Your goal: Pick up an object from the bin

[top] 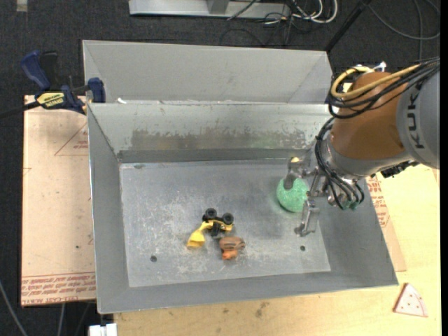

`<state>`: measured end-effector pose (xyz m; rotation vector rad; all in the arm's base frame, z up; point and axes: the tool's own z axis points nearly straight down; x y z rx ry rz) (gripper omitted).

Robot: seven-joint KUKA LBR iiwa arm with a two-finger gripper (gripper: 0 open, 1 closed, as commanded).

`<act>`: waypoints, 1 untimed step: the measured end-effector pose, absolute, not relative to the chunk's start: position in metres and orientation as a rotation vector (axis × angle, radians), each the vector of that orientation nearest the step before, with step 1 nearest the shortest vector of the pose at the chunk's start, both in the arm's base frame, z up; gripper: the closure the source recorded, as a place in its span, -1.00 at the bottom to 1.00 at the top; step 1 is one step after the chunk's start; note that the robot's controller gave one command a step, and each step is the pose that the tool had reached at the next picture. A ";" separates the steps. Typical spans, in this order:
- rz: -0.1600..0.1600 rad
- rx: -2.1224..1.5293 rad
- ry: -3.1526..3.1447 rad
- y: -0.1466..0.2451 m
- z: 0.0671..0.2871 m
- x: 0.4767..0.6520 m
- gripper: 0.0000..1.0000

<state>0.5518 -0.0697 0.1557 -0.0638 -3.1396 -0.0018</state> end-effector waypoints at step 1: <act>-0.002 -0.144 -3.146 -0.056 0.120 0.557 -1.00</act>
Offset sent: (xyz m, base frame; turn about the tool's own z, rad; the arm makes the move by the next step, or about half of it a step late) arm 0.0421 0.0436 -0.0857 -0.0549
